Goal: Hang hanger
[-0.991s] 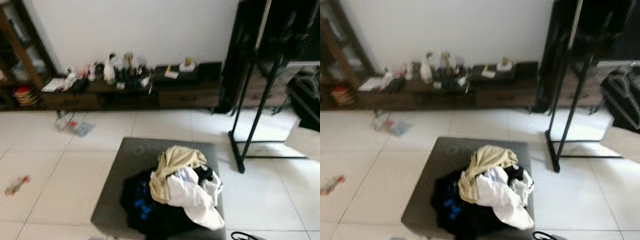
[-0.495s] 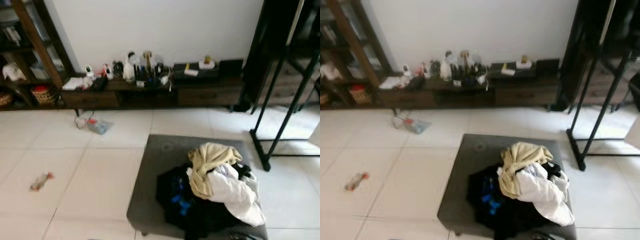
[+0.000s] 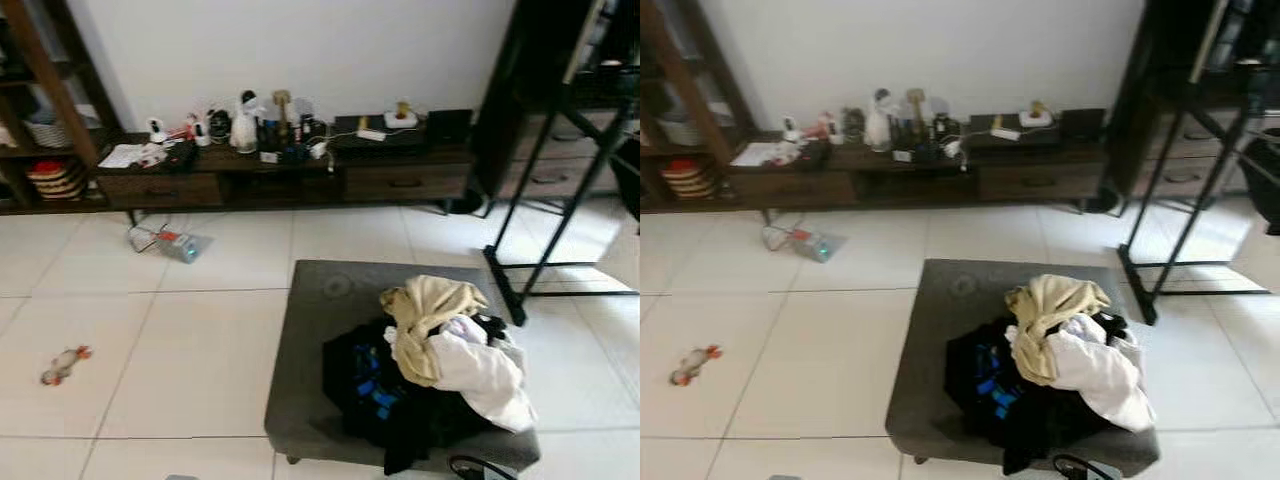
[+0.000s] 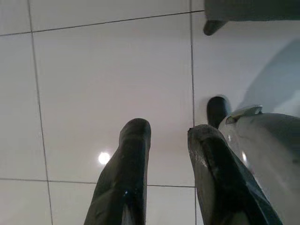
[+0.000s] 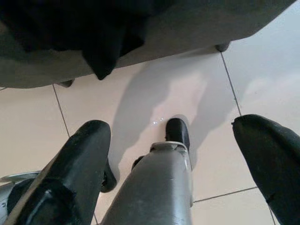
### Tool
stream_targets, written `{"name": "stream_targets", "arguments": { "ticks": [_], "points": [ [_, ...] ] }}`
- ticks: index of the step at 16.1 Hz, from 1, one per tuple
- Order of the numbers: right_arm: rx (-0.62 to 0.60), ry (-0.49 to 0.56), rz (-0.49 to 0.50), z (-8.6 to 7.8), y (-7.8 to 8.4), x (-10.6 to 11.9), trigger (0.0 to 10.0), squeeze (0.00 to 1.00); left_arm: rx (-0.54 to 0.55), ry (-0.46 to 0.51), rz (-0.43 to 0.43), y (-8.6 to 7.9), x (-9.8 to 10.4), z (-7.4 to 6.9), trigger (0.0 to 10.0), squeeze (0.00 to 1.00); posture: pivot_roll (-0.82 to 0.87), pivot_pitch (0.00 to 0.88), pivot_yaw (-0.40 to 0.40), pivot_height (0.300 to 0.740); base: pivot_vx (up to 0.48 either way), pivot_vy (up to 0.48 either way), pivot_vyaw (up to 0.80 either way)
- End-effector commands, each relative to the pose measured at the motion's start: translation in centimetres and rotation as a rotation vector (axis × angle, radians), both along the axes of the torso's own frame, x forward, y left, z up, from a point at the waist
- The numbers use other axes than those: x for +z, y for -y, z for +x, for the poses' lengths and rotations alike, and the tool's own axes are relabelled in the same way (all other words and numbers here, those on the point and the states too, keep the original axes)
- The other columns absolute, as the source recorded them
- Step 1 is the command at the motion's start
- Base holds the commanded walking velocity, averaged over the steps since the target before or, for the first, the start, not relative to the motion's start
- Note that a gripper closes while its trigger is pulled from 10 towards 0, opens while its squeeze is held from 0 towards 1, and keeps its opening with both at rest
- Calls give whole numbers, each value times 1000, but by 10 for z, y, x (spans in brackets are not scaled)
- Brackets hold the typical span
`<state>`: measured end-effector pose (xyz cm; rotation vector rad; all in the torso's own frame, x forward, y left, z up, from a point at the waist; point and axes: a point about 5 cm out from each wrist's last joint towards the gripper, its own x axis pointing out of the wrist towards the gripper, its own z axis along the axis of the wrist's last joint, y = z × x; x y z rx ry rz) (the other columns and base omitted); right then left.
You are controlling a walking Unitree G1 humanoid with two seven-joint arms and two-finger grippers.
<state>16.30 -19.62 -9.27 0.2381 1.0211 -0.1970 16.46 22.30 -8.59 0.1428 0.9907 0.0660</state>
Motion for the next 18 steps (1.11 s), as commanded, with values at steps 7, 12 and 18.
{"name": "stream_targets", "arguments": {
  "ticks": [7, 12, 18],
  "points": [
    [-5, -8, -4, -1, -1, -1, 10000, 0, -1, -79, 23, -19, -7, -28, 10000, 0, 6, 28, 43, 740, 448, 0, -280],
    [35, 10, -2, 4, -4, 1, 10000, 0, 10, -61, 18, -15, -5, -22, 10000, 0, 11, 40, 39, 740, 252, 0, 0],
    [258, 173, -27, 38, -14, 19, 10000, 0, 15, -56, 31, -29, 2, -13, 10000, 0, 8, 54, 37, 740, 0, 0, 0]
  ]
}}
